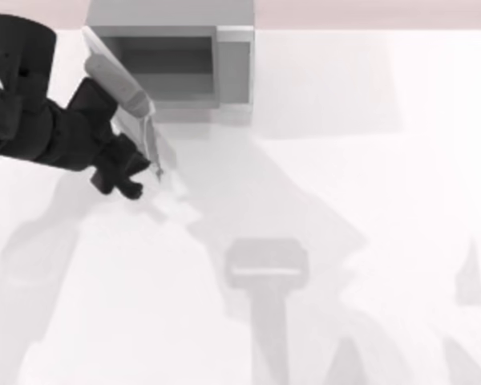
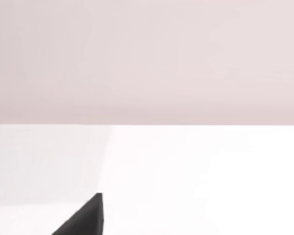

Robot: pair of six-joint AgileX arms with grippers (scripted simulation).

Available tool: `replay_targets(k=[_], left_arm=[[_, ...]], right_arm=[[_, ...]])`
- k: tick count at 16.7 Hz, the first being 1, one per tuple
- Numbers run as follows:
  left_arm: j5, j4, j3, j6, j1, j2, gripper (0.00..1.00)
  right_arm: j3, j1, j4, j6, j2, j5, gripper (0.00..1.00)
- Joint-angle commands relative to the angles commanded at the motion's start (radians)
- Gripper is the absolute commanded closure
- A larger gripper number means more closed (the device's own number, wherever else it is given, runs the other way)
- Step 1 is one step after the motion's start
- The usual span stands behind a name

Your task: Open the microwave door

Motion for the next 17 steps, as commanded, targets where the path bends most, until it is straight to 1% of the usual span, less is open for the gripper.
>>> replay_targets(k=[13,17], left_arm=[[0.000,0.000,0.000,0.000,0.000,0.000,1.00],[0.017,-0.016,-0.001,0.023,0.006,0.003,1.00]], right_arm=[[0.000,0.000,0.000,0.000,0.000,0.000,0.00],[0.000,0.000,0.000,0.000,0.000,0.000,0.00]])
